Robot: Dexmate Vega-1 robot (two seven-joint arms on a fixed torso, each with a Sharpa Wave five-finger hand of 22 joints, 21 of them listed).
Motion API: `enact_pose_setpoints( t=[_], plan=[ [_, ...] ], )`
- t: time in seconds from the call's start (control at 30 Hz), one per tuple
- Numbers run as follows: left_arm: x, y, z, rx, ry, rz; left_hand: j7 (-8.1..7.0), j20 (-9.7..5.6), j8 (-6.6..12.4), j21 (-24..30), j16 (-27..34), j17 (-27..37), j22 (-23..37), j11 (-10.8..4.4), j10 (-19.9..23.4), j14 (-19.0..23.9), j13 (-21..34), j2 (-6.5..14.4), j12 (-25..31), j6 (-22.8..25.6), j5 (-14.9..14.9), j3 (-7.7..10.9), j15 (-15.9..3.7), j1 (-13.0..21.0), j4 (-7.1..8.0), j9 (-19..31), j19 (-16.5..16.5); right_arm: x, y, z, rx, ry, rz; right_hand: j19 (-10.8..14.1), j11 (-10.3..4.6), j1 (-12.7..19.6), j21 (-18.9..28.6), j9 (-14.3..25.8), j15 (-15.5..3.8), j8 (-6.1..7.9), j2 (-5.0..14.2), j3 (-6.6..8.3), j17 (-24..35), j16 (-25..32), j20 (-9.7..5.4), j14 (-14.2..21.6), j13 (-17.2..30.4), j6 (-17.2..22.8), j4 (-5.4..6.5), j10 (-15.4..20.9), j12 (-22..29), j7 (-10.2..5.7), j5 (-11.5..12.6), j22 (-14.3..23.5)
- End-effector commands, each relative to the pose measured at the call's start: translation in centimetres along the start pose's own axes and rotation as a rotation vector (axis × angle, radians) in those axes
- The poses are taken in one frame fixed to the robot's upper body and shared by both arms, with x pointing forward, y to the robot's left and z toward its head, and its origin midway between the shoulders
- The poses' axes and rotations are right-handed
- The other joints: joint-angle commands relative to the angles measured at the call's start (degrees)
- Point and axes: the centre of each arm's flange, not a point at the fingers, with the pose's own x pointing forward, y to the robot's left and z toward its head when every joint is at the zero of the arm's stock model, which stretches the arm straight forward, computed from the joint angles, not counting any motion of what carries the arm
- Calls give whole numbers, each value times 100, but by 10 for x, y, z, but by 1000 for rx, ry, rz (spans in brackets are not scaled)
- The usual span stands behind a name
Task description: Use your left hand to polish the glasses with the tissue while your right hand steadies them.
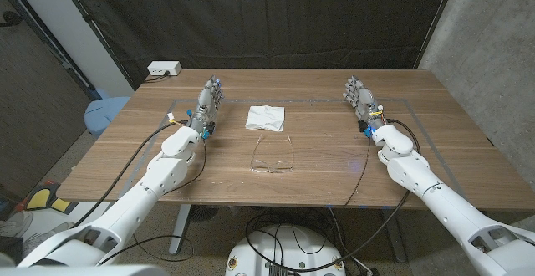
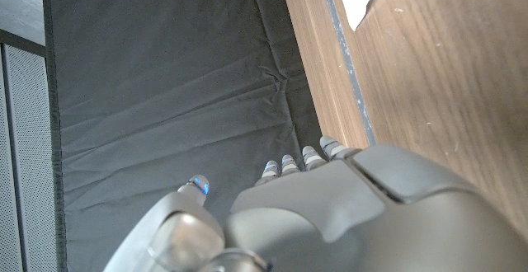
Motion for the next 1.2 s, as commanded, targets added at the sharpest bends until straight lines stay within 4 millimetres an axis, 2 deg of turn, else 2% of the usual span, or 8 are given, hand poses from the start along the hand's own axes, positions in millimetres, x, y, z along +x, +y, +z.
enact_pose_setpoints(
  t=[0.03,0.2,0.43,0.87,0.93,1.2],
  plan=[
    [0,2,-2,9,17,-13,-30,-150,39,27,30,6,15,-16,-1306,-1345,11,641,28,-1636,25,35,-159,-18,-4,7,-581,-7,4,3,-23,-5,-41,55,71,111,38,16,19,34,12,47,25,20,-16,53,8,66,-49,106,33,15,19,24],
    [0,2,-3,10,21,-18,-29,-137,42,31,34,5,14,-17,-1304,-1342,11,638,32,-1625,24,30,-161,-16,-6,7,-578,-11,8,8,-61,4,-20,55,101,173,31,16,86,31,1,54,27,21,99,127,8,102,-117,155,34,9,10,24],
    [1,1,-2,11,24,-34,-42,-87,49,49,47,0,12,-38,-1283,-1318,10,629,47,-1596,23,19,-162,-7,-14,6,-542,-19,16,19,-174,10,9,63,201,253,22,15,173,57,-21,54,31,23,144,245,9,249,-214,330,74,-6,-3,25],
    [1,0,-1,19,35,-69,-34,-31,85,94,77,-12,3,-20,-1164,-1224,10,610,97,-1470,21,3,-143,19,-34,6,-442,-43,40,37,-366,-14,66,151,216,324,43,14,215,67,-19,43,39,55,232,499,13,431,-311,545,113,-120,-11,32],
    [0,0,-1,20,37,-73,-30,-28,89,101,80,-14,2,-22,-1151,-1211,10,607,101,-1453,21,1,-136,22,-37,6,-425,-48,44,40,-405,-22,71,170,234,346,46,15,232,69,-14,40,42,53,245,557,14,492,-341,680,150,-145,-11,35],
    [0,-1,1,29,45,-97,-52,3,109,123,96,-21,-4,-5,-1067,-1137,11,598,129,-1366,20,-6,-120,37,-47,7,-375,-64,58,54,-551,-53,76,246,191,403,67,18,202,95,21,42,48,80,277,777,17,704,-404,835,170,-183,-5,42]
  ],
)
